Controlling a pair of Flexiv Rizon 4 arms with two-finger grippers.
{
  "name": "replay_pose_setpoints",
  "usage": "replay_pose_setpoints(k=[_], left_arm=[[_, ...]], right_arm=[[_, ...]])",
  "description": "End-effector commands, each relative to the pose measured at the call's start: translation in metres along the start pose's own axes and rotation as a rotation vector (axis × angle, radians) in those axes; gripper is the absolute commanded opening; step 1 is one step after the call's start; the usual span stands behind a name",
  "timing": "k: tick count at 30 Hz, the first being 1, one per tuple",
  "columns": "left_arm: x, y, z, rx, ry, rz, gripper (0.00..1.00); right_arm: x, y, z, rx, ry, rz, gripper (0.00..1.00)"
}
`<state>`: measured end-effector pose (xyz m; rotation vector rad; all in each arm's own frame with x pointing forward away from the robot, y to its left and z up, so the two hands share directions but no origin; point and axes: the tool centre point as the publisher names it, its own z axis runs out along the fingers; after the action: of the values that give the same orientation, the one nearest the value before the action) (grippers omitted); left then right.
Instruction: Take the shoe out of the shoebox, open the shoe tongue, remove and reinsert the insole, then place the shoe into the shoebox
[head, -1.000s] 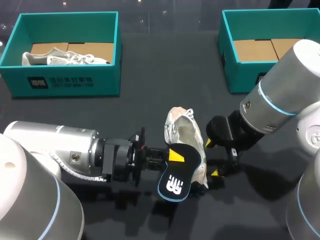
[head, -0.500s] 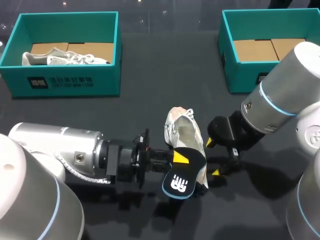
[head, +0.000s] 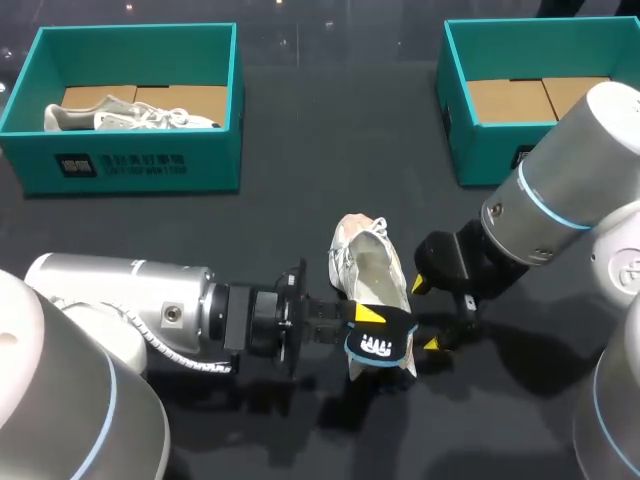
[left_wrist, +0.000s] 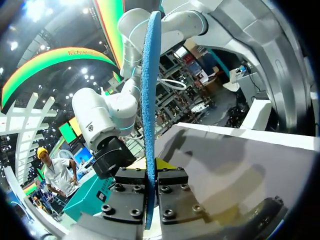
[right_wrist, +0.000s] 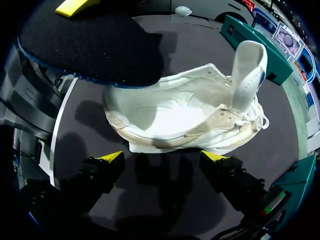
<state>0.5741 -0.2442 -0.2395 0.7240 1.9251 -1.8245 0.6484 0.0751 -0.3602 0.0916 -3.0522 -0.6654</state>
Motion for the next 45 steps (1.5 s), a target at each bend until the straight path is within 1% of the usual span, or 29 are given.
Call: replay_pose_setpoints(k=[1, 3, 13, 19, 25, 30, 35, 40, 45], left_arm=[[0.002, 0.005, 0.013, -0.016, -0.043, -0.038, 0.0], [0.001, 0.008, 0.013, -0.02, -0.071, -0.072, 0.0], [0.001, 0.008, 0.013, -0.02, -0.071, -0.072, 0.0], [0.001, 0.019, 0.015, 0.025, -0.078, -0.086, 0.0], [-0.004, 0.027, 0.014, 0.04, -0.107, -0.122, 0.0], [-0.005, 0.028, 0.017, 0.064, -0.108, -0.155, 0.0], [-0.006, 0.03, 0.023, 0.073, -0.104, -0.162, 0.0], [-0.008, 0.037, 0.026, 0.071, -0.112, -0.168, 0.0], [-0.008, 0.045, 0.028, 0.092, -0.117, -0.175, 0.0]], right_arm=[[0.001, 0.0, 0.001, 0.002, -0.003, 0.0, 1.0], [0.001, 0.0, 0.001, 0.002, -0.003, 0.0, 1.0], [0.001, 0.0, 0.001, 0.002, -0.003, 0.0, 1.0], [0.001, 0.0, 0.001, 0.002, -0.003, 0.0, 1.0], [0.001, 0.0, 0.001, 0.002, -0.003, 0.0, 1.0], [0.001, 0.0, 0.001, 0.002, -0.003, 0.0, 1.0], [0.001, 0.0, 0.001, 0.002, -0.003, 0.0, 1.0], [0.001, 0.0, 0.001, 0.002, -0.003, 0.0, 1.0], [0.001, 0.0, 0.001, 0.002, -0.003, 0.0, 1.0]])
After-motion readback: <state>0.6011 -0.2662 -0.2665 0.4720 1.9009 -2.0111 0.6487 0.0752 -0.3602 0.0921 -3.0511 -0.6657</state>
